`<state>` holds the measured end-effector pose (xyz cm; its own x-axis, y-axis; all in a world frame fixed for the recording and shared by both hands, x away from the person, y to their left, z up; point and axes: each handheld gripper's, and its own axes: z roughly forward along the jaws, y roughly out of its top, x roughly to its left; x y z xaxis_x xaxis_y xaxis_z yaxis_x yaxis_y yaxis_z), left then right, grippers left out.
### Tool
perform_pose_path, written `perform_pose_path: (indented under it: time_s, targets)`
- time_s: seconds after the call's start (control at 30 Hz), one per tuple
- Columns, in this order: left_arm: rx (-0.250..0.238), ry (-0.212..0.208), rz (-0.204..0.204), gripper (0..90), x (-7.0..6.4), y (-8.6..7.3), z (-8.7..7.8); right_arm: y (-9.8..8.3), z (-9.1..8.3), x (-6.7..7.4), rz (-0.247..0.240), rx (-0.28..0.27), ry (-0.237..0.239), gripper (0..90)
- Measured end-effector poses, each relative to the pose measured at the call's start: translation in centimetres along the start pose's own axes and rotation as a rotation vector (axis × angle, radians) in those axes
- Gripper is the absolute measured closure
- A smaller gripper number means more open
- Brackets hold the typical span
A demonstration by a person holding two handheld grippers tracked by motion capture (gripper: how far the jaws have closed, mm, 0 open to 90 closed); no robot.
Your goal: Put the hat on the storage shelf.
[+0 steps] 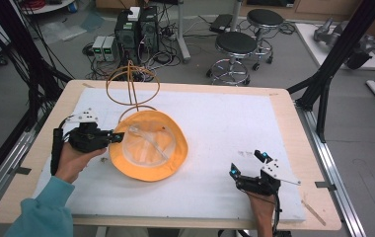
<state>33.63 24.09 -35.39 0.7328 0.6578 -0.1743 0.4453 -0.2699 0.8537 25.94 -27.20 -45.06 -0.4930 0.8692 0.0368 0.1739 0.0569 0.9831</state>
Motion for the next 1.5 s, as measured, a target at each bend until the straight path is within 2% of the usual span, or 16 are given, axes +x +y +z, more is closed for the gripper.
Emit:
perform_pose_path:
  time_s: [0.33, 0.83, 1.07, 1.5]
  targets:
    - [-0.014, 0.035, 0.003, 85.8, 0.4, 0.8, -2.6, 0.0, 0.0, 0.0, -0.003, -0.002, -0.001, 0.6]
    - [-0.027, 0.123, -0.014, 85.9, 2.4, 0.9, -6.9, 0.0, 0.0, 0.0, 0.004, 0.002, -0.001, 0.6]
    - [-0.037, 0.142, -0.010, 85.9, 2.8, 1.5, -7.9, 0.0, 0.0, 0.0, 0.003, 0.002, -0.001, 0.6]
    - [-0.039, 0.212, 0.003, 86.1, 3.6, 1.9, -10.0, 0.0, 0.0, 0.0, 0.008, 0.001, 0.001, 0.6]
